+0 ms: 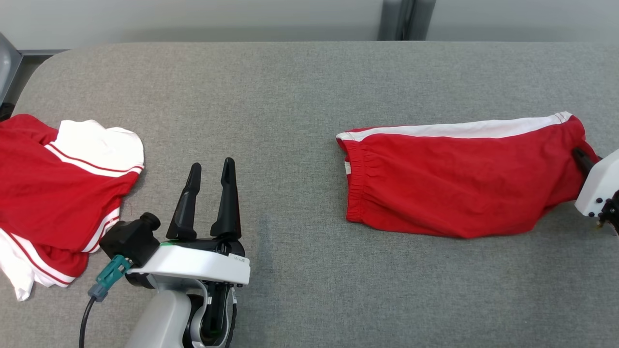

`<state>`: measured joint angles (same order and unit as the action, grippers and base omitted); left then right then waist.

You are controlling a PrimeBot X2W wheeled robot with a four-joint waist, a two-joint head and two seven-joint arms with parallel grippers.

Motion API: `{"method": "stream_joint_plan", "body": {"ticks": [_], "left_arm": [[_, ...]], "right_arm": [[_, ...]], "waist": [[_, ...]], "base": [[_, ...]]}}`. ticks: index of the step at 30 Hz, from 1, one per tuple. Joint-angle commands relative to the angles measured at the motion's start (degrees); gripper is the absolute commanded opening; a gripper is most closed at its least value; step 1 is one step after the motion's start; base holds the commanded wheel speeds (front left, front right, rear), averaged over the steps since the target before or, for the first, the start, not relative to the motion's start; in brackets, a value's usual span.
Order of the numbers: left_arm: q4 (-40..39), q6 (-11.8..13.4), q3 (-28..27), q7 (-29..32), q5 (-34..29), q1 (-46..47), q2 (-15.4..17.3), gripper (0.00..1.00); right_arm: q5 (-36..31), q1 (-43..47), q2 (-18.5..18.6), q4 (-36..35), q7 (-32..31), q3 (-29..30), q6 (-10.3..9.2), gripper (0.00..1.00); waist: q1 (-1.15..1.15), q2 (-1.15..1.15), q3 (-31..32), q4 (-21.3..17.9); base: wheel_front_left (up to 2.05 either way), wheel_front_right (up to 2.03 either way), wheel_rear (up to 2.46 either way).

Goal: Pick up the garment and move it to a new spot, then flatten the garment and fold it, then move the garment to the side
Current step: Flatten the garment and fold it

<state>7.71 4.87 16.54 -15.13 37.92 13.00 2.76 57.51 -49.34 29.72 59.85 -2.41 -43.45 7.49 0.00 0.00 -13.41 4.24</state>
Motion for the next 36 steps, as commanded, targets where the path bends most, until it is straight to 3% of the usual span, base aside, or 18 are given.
{"method": "stream_joint_plan", "body": {"ticks": [1, 10, 25, 36], "left_arm": [[0.19, -0.32, -0.25, 0.0, -0.28, -0.65, 0.27, 1.0], [1.02, -0.61, 0.17, 0.0, 0.32, -0.13, 0.26, 1.0], [0.9, -0.32, 0.36, 0.0, 1.54, -0.91, 0.26, 1.0], [1.07, -0.46, 0.55, 0.0, 1.68, -1.37, 0.26, 1.0]], "right_arm": [[0.52, 0.55, -0.03, -0.19, 0.55, 0.3, 0.01, 0.0], [1.41, -2.42, -3.46, -3.26, 1.3, 0.61, 0.01, 0.0], [0.39, -0.96, -7.93, -19.76, -1.53, -6.96, 0.01, 0.0], [-0.94, 1.78, -11.36, -21.39, -2.2, -11.82, 0.01, 0.0]], "waist": [[0.0, 0.0, 0.13, -0.17], [0.0, 0.0, 0.83, 0.79], [0.0, 0.0, 2.34, 4.1], [0.0, 0.0, 2.65, 5.18]], "base": [[0.0, 0.0, 0.0], [0.0, 0.0, 0.0], [0.0, 0.0, 0.0], [0.0, 0.0, 0.0]]}}
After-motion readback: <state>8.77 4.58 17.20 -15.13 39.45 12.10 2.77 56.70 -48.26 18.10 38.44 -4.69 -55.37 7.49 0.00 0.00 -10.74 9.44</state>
